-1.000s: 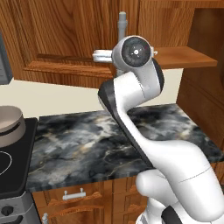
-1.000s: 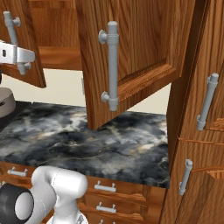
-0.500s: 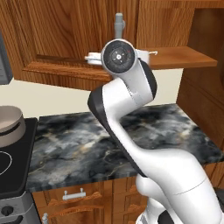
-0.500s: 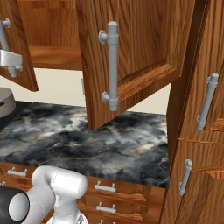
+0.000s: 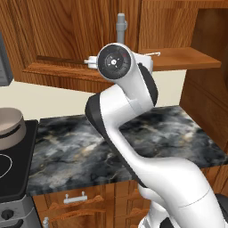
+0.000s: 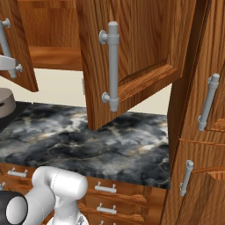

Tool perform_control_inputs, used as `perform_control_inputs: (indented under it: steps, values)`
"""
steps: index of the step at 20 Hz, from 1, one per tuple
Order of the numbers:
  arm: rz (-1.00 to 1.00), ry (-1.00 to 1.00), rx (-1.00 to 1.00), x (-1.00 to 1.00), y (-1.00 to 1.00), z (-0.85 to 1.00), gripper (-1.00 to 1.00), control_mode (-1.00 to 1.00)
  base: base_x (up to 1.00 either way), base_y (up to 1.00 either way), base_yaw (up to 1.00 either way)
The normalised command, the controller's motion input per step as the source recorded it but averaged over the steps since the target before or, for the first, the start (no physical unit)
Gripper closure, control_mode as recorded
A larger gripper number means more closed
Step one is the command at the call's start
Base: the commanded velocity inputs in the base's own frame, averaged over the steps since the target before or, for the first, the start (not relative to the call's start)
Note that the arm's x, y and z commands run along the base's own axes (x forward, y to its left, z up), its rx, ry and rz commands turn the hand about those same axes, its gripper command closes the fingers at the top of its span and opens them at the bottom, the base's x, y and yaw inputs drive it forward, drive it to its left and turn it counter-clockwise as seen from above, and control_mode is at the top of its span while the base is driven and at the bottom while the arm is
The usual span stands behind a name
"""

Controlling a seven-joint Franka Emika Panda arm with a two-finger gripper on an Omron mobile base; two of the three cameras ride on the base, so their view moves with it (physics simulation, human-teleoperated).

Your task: Open the cabinet and move the ladle to the pot. Then close the cabinet.

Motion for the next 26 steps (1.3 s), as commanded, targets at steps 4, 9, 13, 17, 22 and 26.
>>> perform_control_inputs:
  steps: [4,9,13,17,22,26]
  values:
    - [0.0,-0.02,0.0,-0.9,0.0,0.08,-1.0,-1.0,0.0,0.0,0.0]
    - [0.0,-0.02,0.01,-0.9,-0.08,0.16,-1.0,-1.0,0.0,0.0,0.0]
    - [0.06,0.06,0.11,-0.2,-0.52,0.05,-1.0,-1.0,0.0,0.0,0.0]
    - [0.11,0.04,0.14,0.21,-0.76,0.0,-1.0,-1.0,0.0,0.0,0.0]
    - [0.16,0.01,0.18,0.41,-0.72,-0.01,-1.0,-1.0,0.0,0.0,0.0]
    - [0.19,-0.11,0.16,0.3,-0.49,-0.06,-1.0,-1.0,0.0,0.0,0.0]
